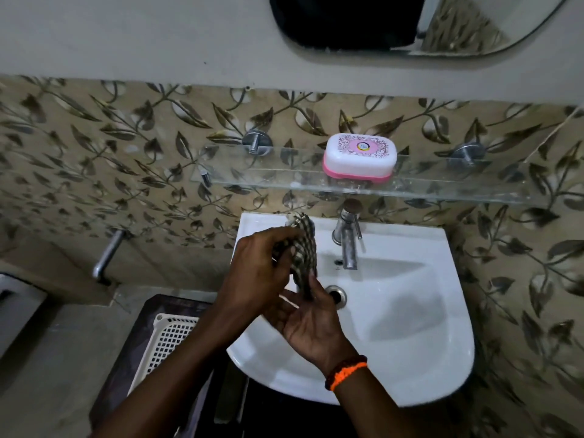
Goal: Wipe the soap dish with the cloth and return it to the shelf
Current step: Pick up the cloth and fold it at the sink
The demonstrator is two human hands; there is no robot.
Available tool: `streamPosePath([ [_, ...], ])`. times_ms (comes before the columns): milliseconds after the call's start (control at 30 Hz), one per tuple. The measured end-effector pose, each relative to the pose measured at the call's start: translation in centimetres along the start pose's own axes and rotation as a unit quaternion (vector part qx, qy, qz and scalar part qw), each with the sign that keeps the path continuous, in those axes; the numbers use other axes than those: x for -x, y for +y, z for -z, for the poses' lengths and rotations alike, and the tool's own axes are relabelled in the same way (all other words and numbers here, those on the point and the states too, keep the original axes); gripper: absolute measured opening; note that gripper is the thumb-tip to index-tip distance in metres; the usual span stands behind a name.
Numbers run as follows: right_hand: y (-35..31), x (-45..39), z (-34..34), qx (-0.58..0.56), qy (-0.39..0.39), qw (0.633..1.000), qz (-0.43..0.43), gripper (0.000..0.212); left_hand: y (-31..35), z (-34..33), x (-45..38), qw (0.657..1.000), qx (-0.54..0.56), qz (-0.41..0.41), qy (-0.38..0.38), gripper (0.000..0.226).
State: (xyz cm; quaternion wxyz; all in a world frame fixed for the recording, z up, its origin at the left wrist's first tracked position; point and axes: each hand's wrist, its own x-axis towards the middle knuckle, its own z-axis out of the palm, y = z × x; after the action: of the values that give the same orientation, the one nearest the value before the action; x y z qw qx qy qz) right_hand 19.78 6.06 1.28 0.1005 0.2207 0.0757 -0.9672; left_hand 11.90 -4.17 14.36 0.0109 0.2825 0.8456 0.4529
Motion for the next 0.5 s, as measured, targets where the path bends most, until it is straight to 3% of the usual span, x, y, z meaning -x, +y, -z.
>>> streamPosePath([
  [100,0.0,-1.1,-1.0,0.009,-0.012,0.998,0.063,0.04,-0.7,1.9,1.5,0.998,0.014,0.042,0.045,0.035],
  [233,-0.5,-2.6,-1.9,0.052,-0.001,0.998,0.044,0.029,-2.8,4.7,5.1,0.979,0.077,0.135,0.131,0.033],
  [400,1.4,-6.0,-4.1,0.16,-0.027,0.986,-0.034,0.032,-5.8,7.3,12.9,0.897,0.223,0.231,0.303,0.037],
  [500,4.3,-9.0,-5.8,0.24,-0.037,0.966,-0.086,0.041,-8.4,8.7,18.3,0.837,0.239,0.277,0.407,0.041],
])
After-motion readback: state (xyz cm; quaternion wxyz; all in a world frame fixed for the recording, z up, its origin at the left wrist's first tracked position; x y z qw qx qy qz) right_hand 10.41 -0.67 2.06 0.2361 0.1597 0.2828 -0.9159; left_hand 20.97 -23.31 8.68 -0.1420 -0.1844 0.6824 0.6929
